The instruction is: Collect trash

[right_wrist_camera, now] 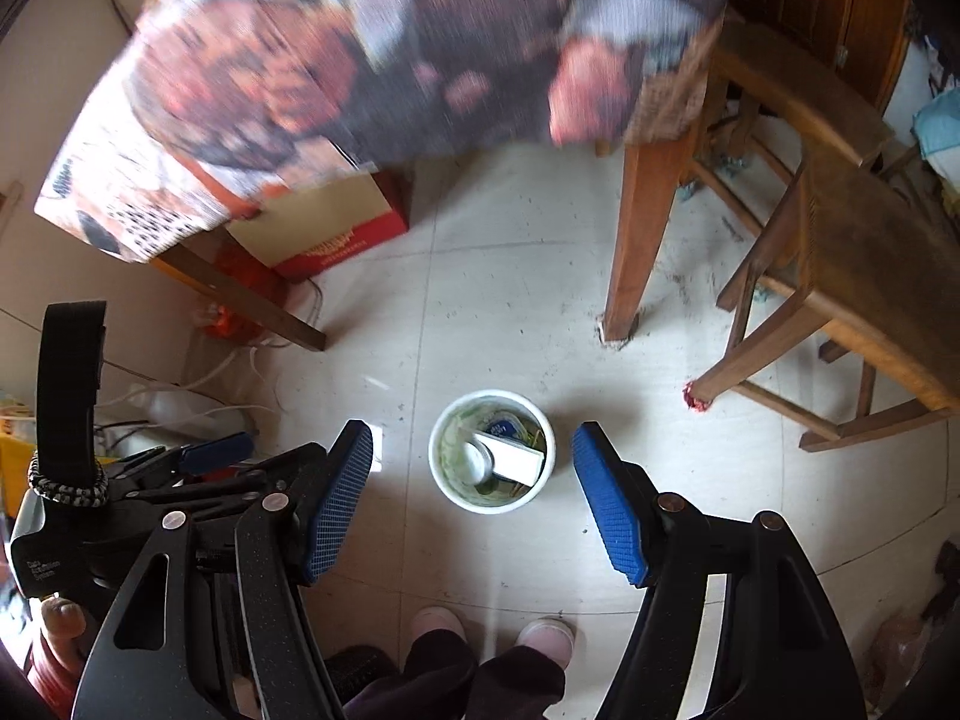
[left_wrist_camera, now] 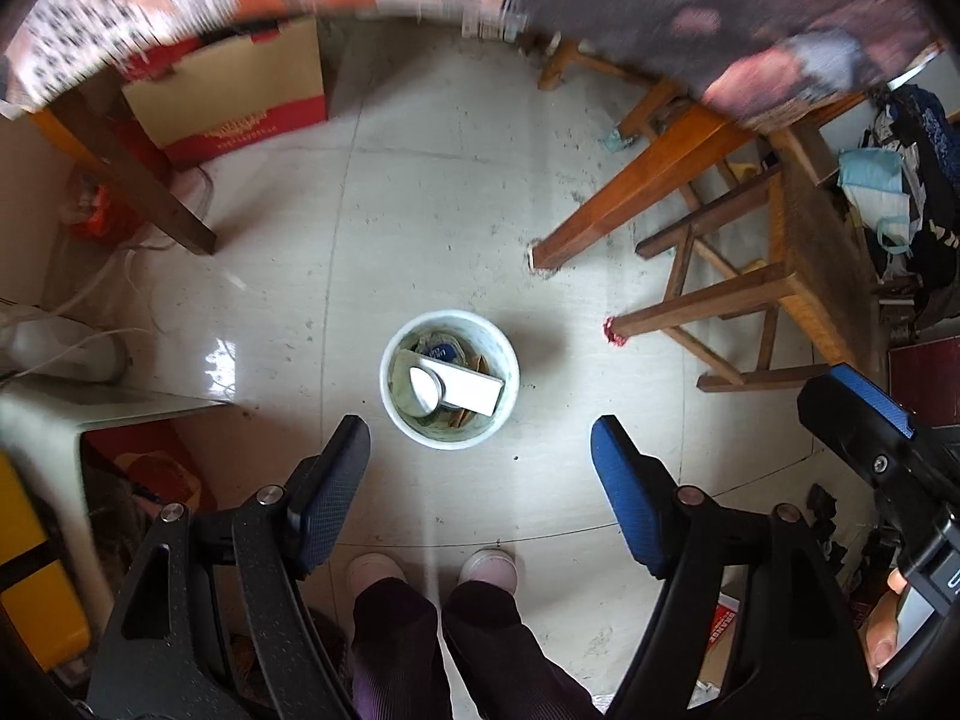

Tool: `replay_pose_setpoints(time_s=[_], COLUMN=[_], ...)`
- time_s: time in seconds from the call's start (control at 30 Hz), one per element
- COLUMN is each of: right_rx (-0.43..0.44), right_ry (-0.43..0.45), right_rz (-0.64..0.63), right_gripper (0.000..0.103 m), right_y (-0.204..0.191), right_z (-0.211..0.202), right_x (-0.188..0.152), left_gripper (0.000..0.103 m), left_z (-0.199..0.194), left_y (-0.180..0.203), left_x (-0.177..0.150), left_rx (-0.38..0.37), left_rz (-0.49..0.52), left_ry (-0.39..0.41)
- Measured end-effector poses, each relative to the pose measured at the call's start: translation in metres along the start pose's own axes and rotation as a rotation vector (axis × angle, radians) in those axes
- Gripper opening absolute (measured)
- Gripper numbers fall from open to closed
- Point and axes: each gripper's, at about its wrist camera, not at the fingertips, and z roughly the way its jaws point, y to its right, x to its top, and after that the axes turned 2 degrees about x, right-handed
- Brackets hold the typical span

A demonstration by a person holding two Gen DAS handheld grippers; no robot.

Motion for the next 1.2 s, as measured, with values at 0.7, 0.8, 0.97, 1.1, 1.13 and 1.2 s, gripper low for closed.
replay_pose_setpoints(time_s=[0.7, 0.8, 0.97, 1.1, 1.13, 1.2], right_rx=[0.048, 0.053, 0.044, 0.044, 0.038, 0.018], right_ry=[0.499, 0.598, 0.703, 0.739, 0.755, 0.793], right_rz=[-0.213, -0.223, -0.247, -0.253, -0.251, -0.245], right_gripper=[0.066, 0.066, 0.066, 0.083, 0.088, 0.102], right_y=[-0.100, -0.117, -0.148, -0.162, -0.164, -0.170], right_z=[-0.353, -0.397, -0.437, -0.457, -0.462, -0.469], right_x=[-0.013, -0.035, -0.070, -0.090, -0.096, -0.108], left_gripper=[0.075, 0.075, 0.081, 0.098, 0.101, 0.102], left_z=[-0.418, -0.468, -0.521, -0.549, -0.553, -0.561], left_y=[0.062, 0.066, 0.069, 0.063, 0.062, 0.058], left_x=[-0.085, -0.116, -0.168, -0.208, -0.215, -0.229], left_rx=[-0.007, -0.024, -0.016, -0.010, -0.005, 0.002], left_rz=[0.049, 0.101, 0.188, 0.211, 0.215, 0.221], left_ry=[0.601, 0.712, 0.839, 0.908, 0.917, 0.927])
